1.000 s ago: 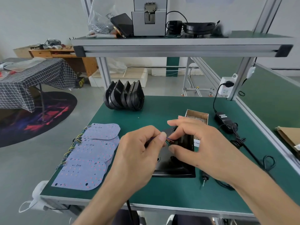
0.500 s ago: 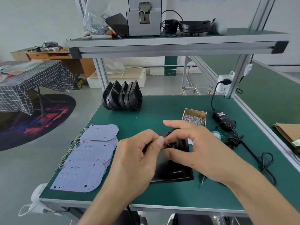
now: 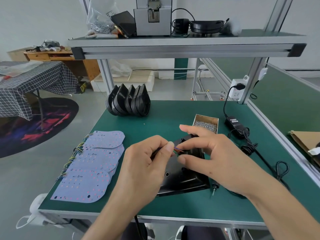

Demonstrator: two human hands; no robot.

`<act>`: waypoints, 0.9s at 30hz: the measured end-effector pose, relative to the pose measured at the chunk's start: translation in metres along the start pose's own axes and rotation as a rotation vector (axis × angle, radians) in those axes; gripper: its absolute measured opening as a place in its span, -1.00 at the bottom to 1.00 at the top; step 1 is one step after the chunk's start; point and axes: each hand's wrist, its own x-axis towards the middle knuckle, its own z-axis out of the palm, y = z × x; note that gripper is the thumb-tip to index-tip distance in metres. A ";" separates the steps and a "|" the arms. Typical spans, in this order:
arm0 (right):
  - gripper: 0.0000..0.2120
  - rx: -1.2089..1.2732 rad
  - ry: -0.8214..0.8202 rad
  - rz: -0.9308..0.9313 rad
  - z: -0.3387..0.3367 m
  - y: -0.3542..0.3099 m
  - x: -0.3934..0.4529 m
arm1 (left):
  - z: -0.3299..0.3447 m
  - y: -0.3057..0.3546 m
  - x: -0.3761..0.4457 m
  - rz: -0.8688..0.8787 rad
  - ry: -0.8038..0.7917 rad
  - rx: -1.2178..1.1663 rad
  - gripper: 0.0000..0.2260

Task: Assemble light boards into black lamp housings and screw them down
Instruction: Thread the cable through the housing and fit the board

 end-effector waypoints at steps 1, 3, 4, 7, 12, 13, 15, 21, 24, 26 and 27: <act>-0.80 0.001 0.005 0.005 0.000 0.000 0.000 | 0.001 0.000 0.000 -0.006 0.004 -0.018 -0.77; -0.80 0.007 0.012 0.002 0.002 -0.002 0.000 | 0.001 0.000 0.000 -0.022 0.009 -0.055 -0.77; -0.79 0.008 0.011 -0.001 0.002 -0.003 -0.001 | 0.001 0.000 -0.001 -0.032 0.010 -0.075 -0.78; -0.81 0.016 0.010 -0.003 0.003 -0.001 -0.004 | 0.002 -0.003 -0.001 -0.036 0.006 -0.101 -0.78; -0.78 0.096 0.024 -0.025 0.007 0.012 -0.006 | 0.005 -0.004 -0.001 -0.097 -0.037 -0.148 -0.77; -0.74 0.167 0.035 -0.063 0.008 0.015 -0.007 | 0.004 -0.004 0.001 -0.137 -0.046 -0.215 -0.77; -0.52 0.370 0.095 -0.172 0.012 0.026 -0.012 | 0.001 -0.002 0.006 -0.229 -0.060 -0.419 -0.75; -0.09 0.682 0.148 -0.160 0.045 0.044 0.002 | 0.000 0.002 0.011 -0.384 -0.103 -0.900 -0.77; -0.23 0.788 0.216 -0.062 0.060 0.045 0.015 | 0.001 0.002 0.012 -0.445 -0.092 -1.013 -0.78; -0.29 0.851 0.242 -0.018 0.066 0.041 0.021 | 0.002 -0.001 0.014 -0.462 -0.093 -1.064 -0.78; -0.31 0.874 0.239 -0.009 0.070 0.040 0.023 | 0.001 -0.003 0.014 -0.470 -0.089 -1.076 -0.77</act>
